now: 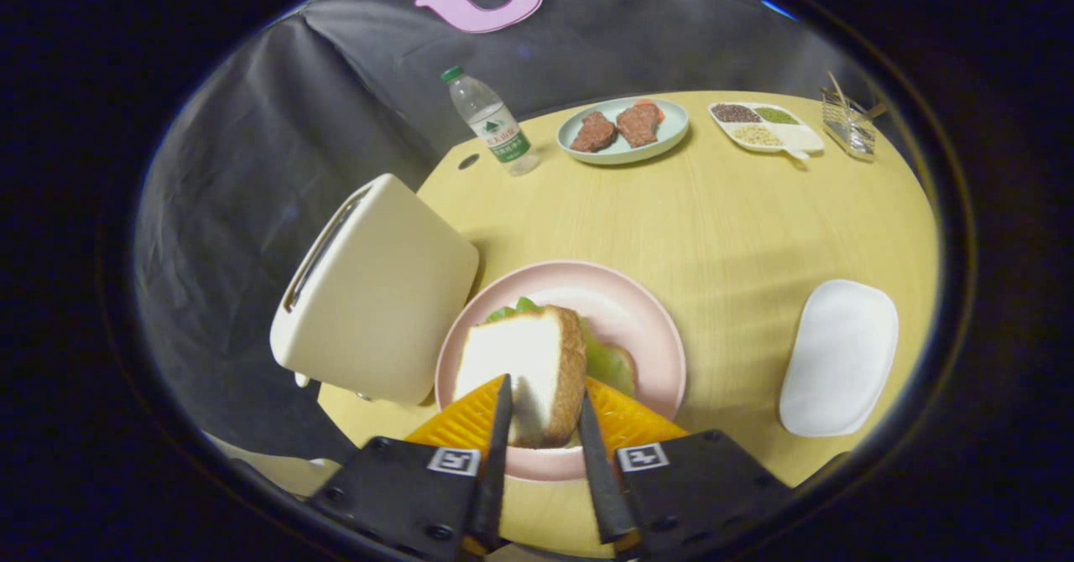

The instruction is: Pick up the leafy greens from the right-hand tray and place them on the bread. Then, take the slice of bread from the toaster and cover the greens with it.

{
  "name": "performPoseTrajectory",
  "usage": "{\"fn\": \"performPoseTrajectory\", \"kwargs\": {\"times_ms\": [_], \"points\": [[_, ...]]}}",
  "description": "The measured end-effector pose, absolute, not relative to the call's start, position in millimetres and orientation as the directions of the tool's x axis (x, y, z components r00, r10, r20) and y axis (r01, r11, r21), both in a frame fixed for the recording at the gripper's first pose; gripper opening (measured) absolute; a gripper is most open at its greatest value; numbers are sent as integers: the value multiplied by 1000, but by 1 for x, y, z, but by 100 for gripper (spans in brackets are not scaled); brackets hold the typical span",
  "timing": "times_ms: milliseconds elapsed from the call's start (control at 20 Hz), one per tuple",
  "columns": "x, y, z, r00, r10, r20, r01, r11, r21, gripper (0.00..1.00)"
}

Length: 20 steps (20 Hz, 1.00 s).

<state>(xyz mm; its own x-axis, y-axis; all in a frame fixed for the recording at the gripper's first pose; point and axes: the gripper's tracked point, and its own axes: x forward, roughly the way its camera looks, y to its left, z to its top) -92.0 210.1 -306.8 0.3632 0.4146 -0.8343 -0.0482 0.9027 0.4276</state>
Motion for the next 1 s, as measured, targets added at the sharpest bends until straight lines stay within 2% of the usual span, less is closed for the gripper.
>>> {"fn": "performPoseTrajectory", "kwargs": {"times_ms": [50, 100, 250, 500, 700, 1000], "points": [[-95, 207, -307, 357, 410, -839, -54, 906, 419, 61], [-97, 204, -306, 353, 412, -840, -59, 906, 420, 60], [-96, 193, -294, 374, 415, -830, -68, 904, 422, 76], [-75, 155, -255, 515, 391, -763, -114, 913, 391, 100], [-49, 100, -212, 675, 307, -671, -126, 944, 305, 100], [-20, 4, -147, 860, 107, -498, -44, 990, 138, 100]]}}
